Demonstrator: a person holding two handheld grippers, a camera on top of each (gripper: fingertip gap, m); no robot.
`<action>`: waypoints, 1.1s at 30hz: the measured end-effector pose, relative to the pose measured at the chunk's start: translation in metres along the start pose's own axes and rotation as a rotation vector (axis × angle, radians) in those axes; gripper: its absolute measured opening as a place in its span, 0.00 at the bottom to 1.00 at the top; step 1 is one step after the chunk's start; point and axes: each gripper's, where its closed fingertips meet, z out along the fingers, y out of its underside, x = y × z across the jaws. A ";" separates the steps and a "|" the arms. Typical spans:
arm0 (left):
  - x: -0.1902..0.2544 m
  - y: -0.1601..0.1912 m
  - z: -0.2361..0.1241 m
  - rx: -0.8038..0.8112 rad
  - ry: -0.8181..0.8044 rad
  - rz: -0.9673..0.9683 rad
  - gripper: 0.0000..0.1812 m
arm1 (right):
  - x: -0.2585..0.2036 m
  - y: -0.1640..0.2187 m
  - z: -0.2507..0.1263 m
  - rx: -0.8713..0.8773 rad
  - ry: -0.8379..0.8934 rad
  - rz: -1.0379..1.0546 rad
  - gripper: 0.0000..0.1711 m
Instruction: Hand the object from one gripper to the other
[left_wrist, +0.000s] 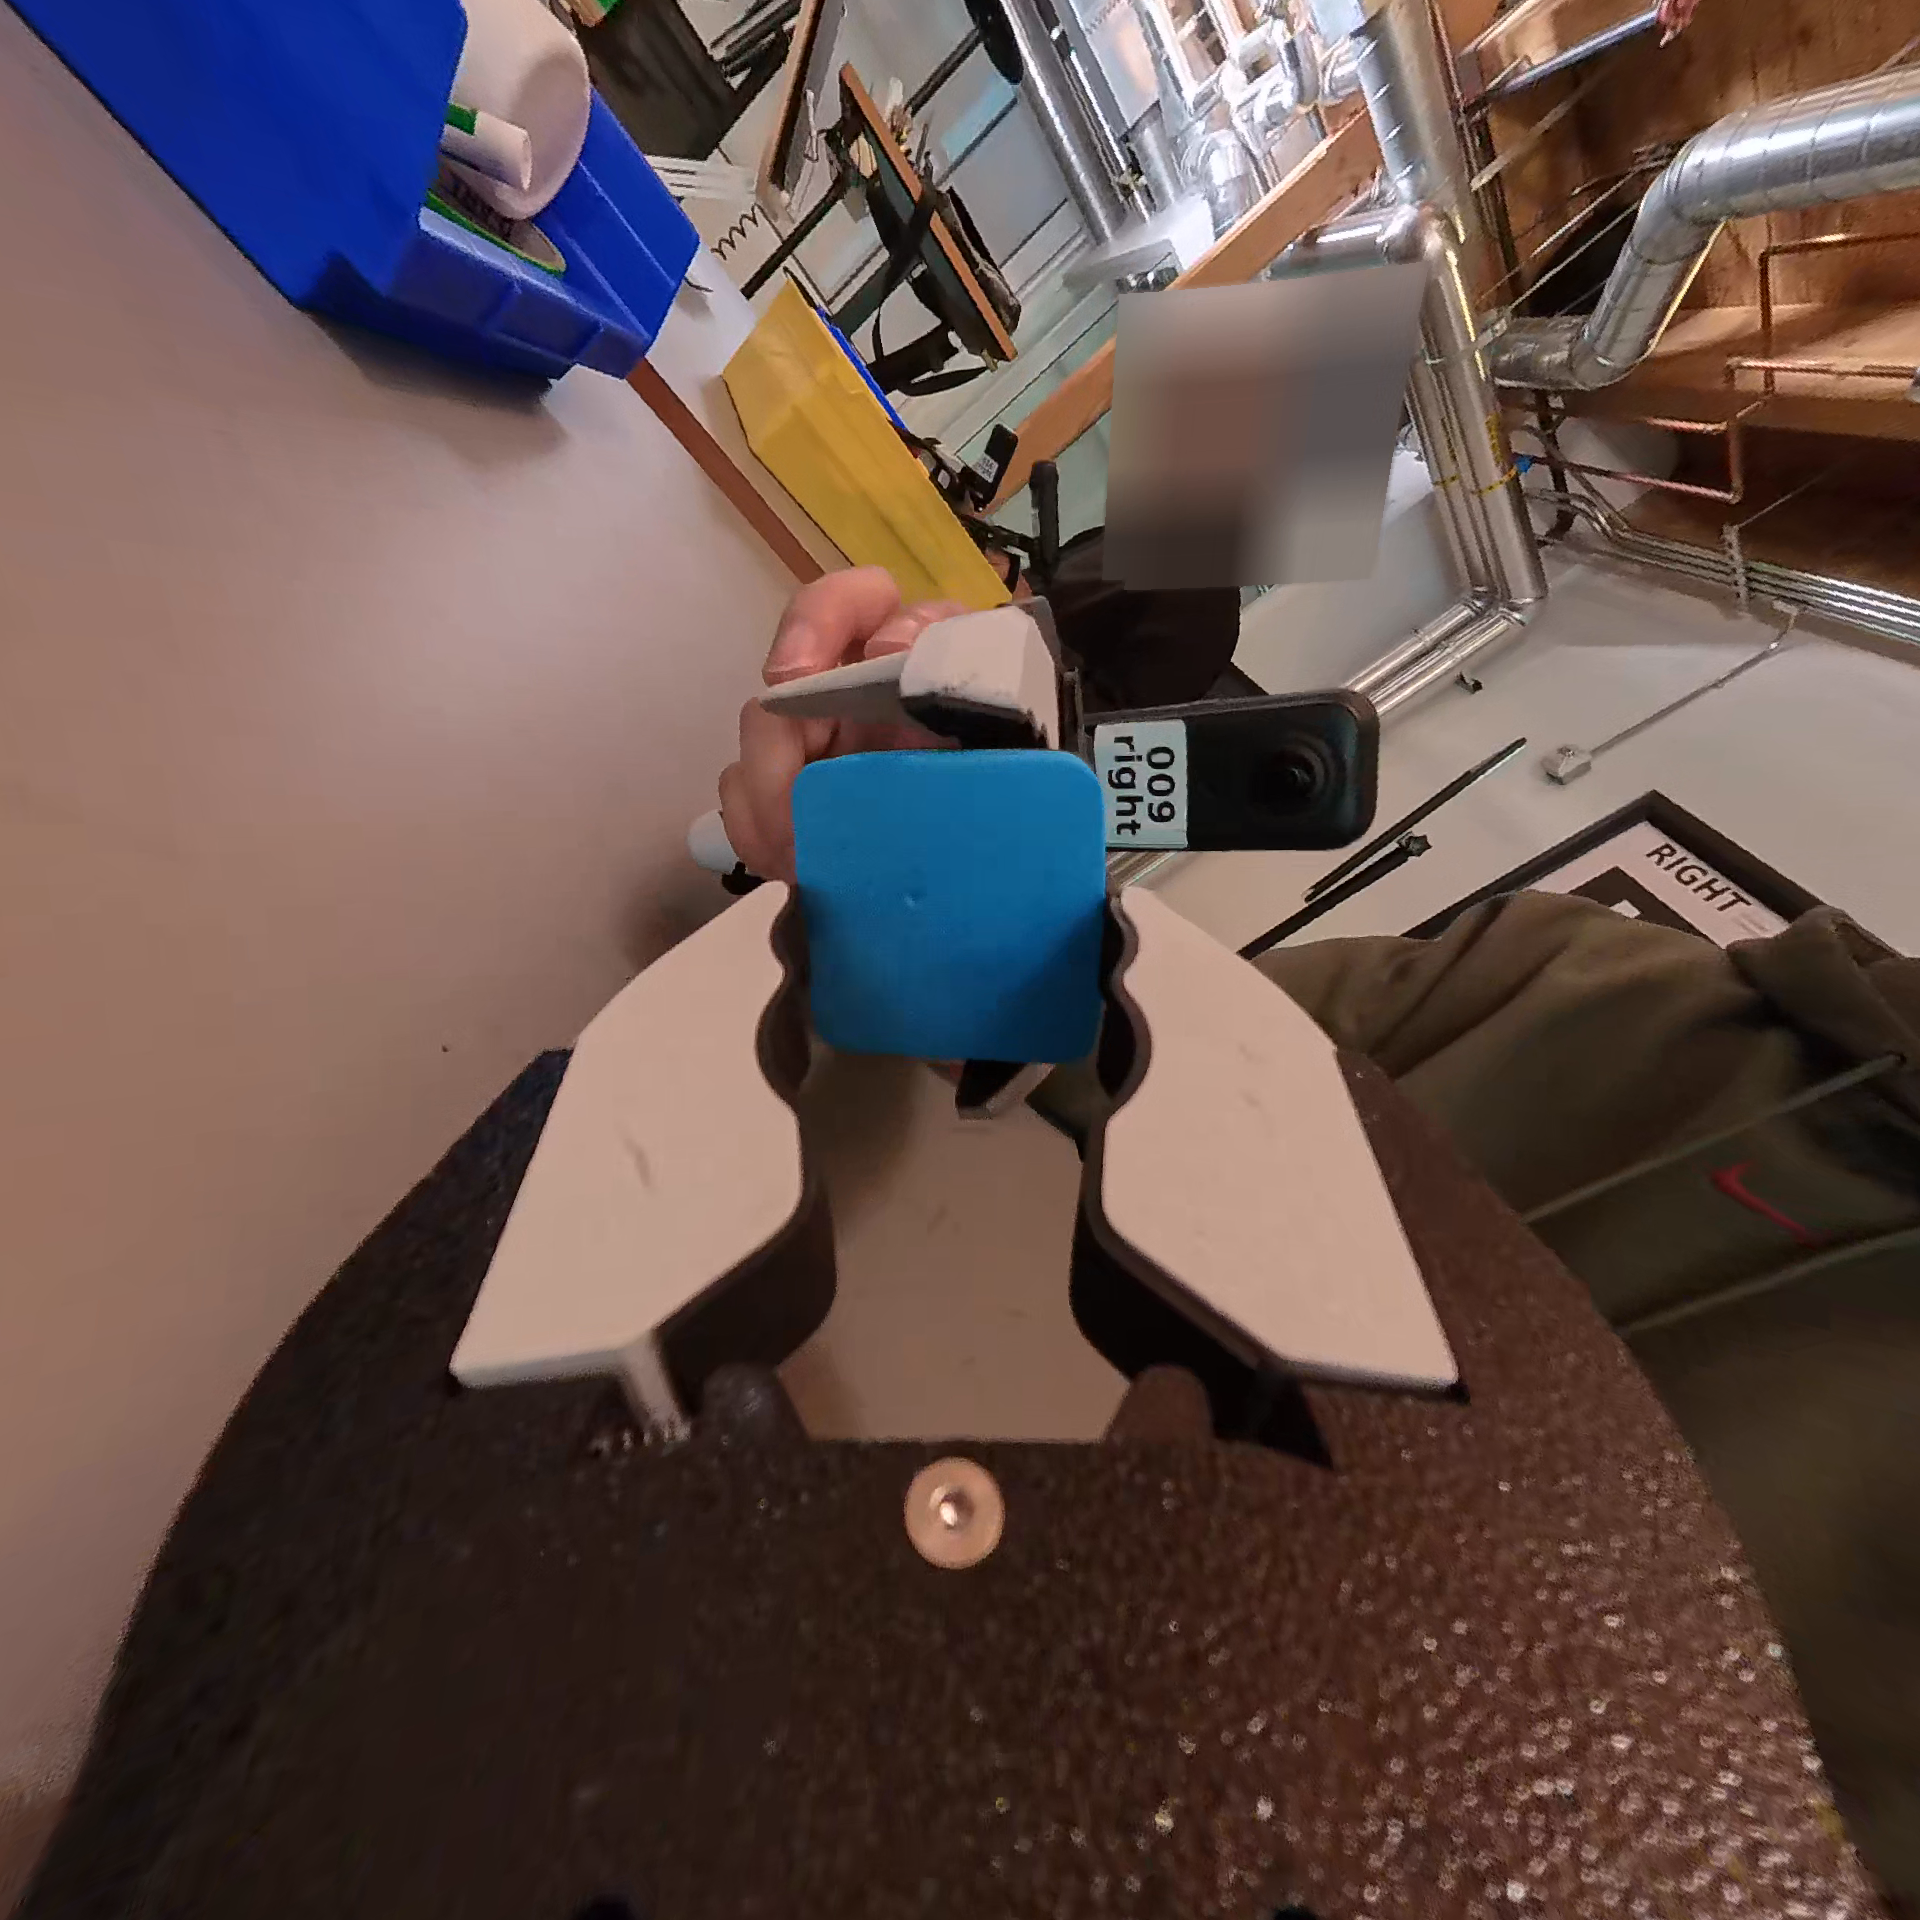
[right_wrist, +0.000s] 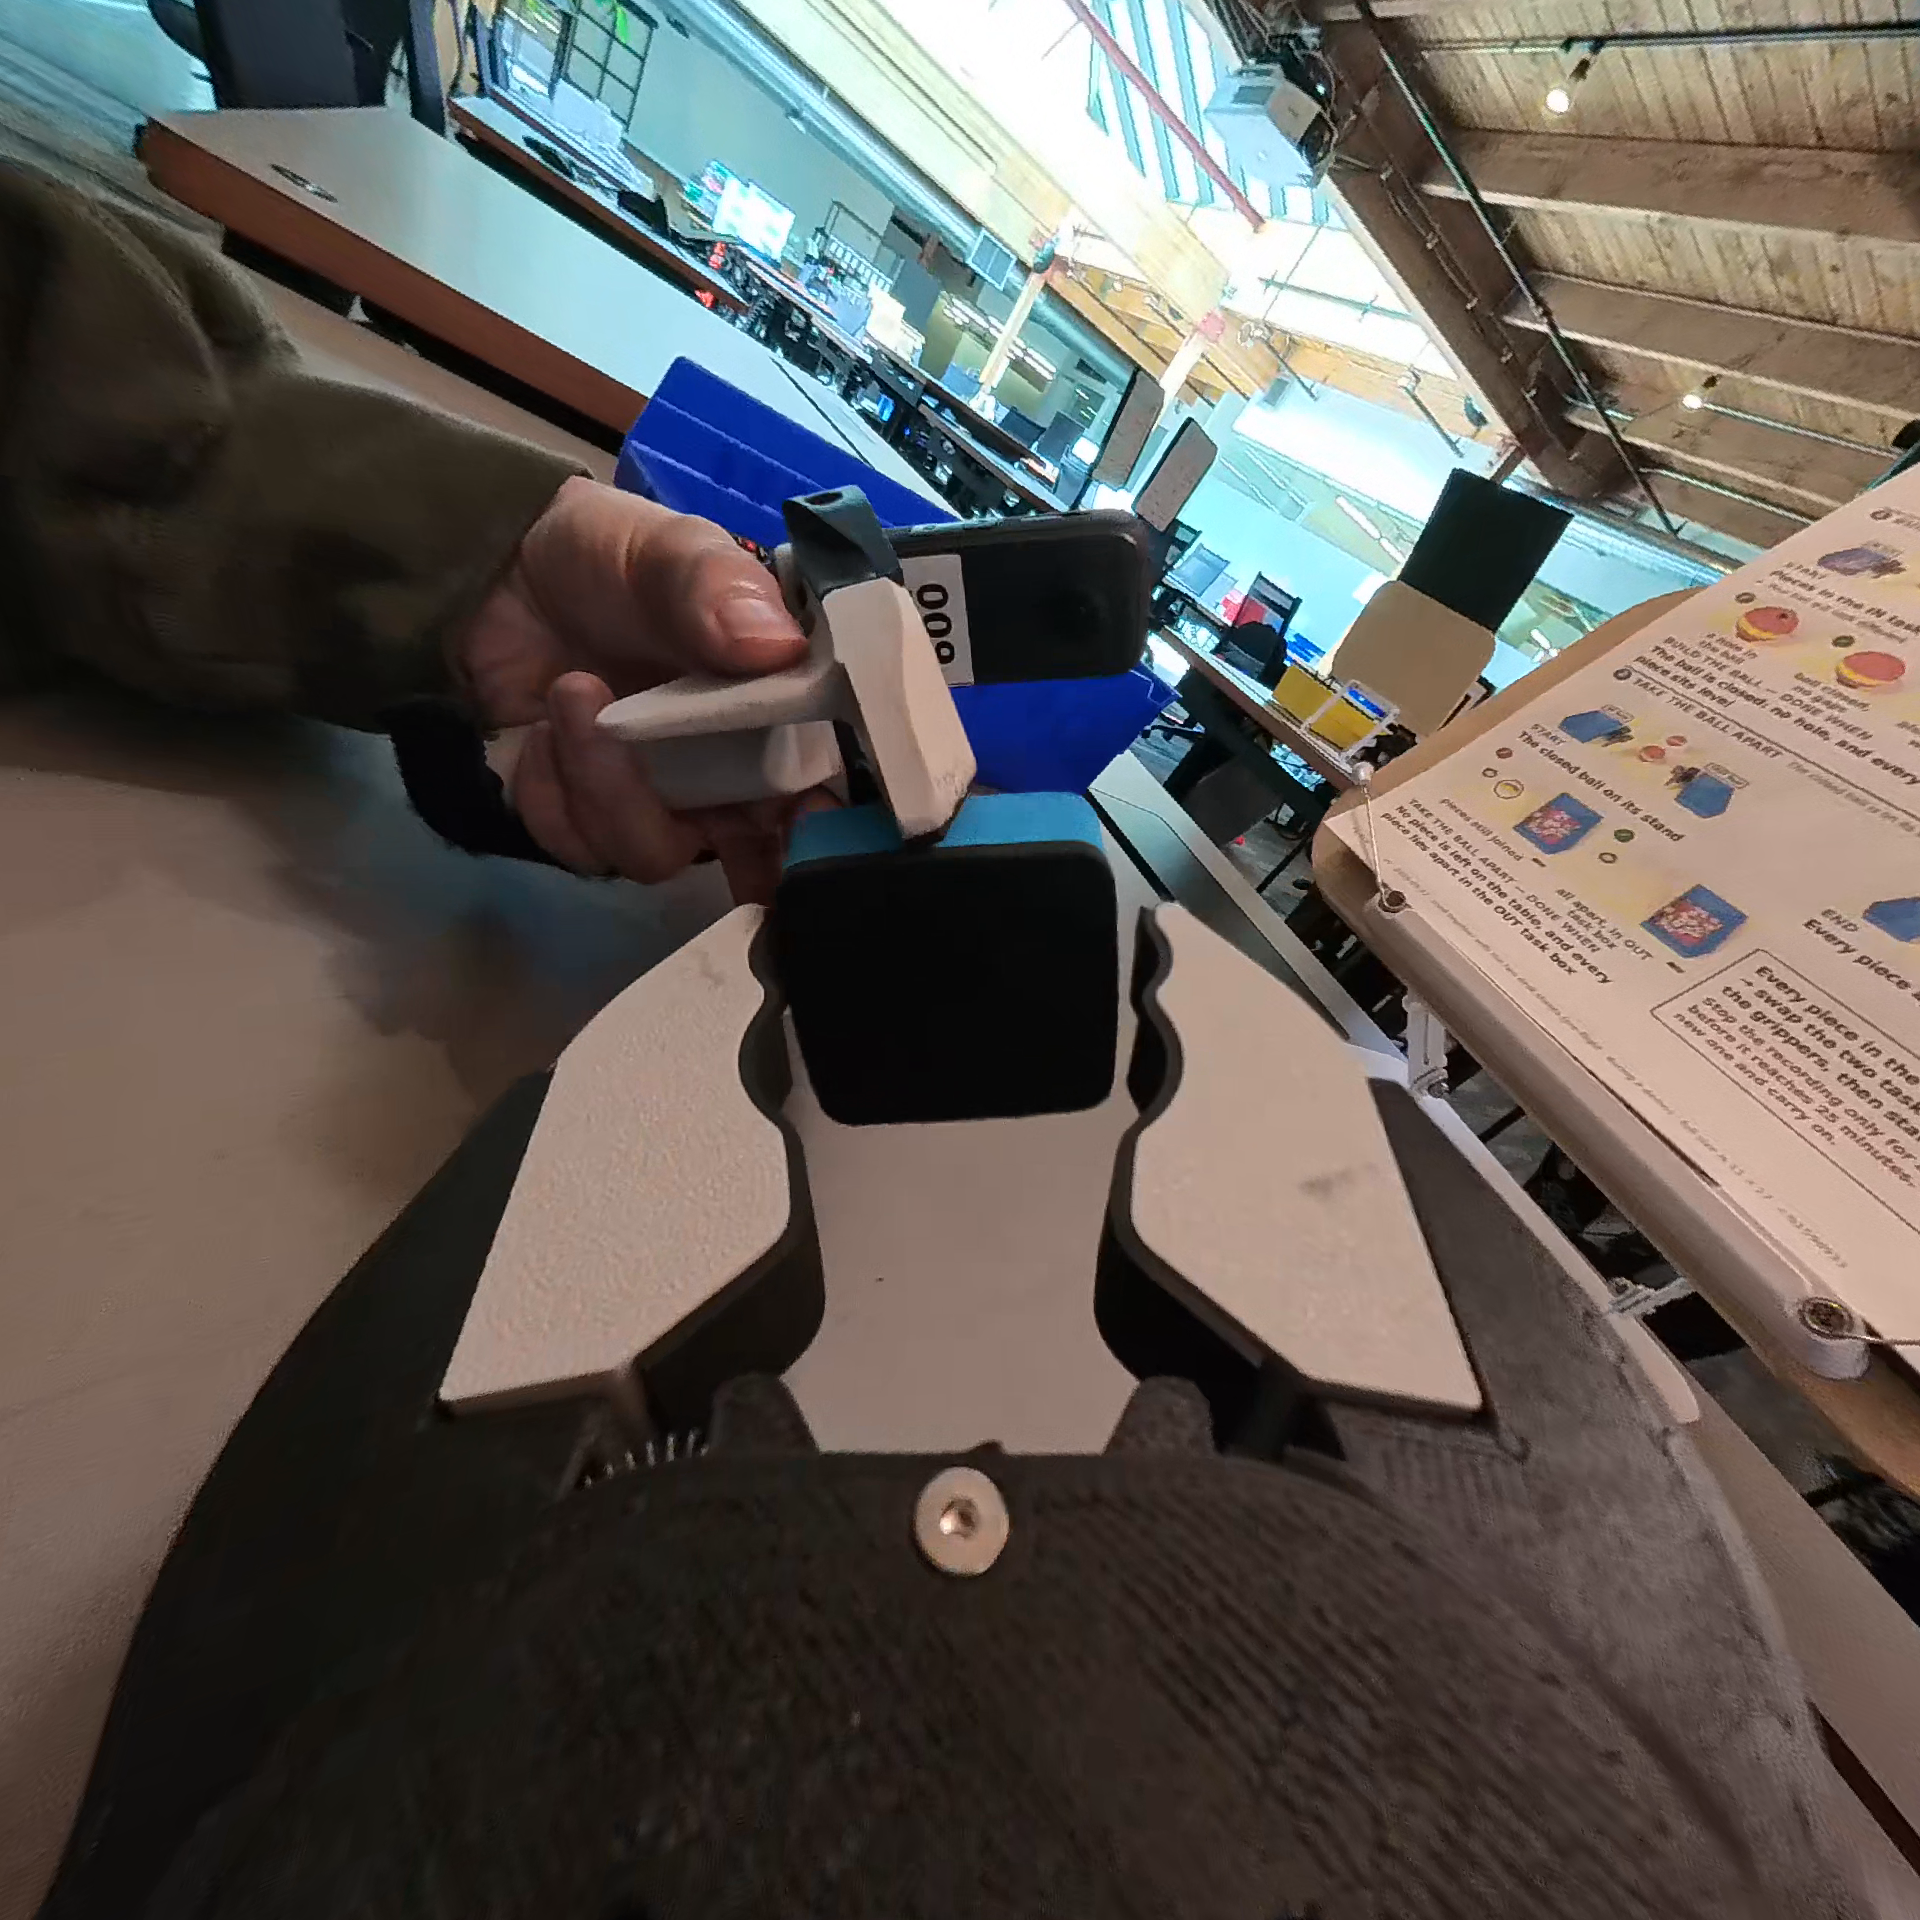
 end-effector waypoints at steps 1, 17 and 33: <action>-0.001 -0.001 -0.001 0.007 -0.005 -0.006 0.29 | 0.000 0.001 0.001 -0.007 0.010 -0.014 0.36; -0.015 -0.045 0.002 0.117 -0.630 0.661 0.34 | 0.055 0.039 -0.016 -0.298 0.317 -0.051 0.35; -0.033 -0.033 0.007 0.016 -0.739 0.724 0.12 | 0.040 0.036 -0.008 -0.301 0.239 -0.105 0.37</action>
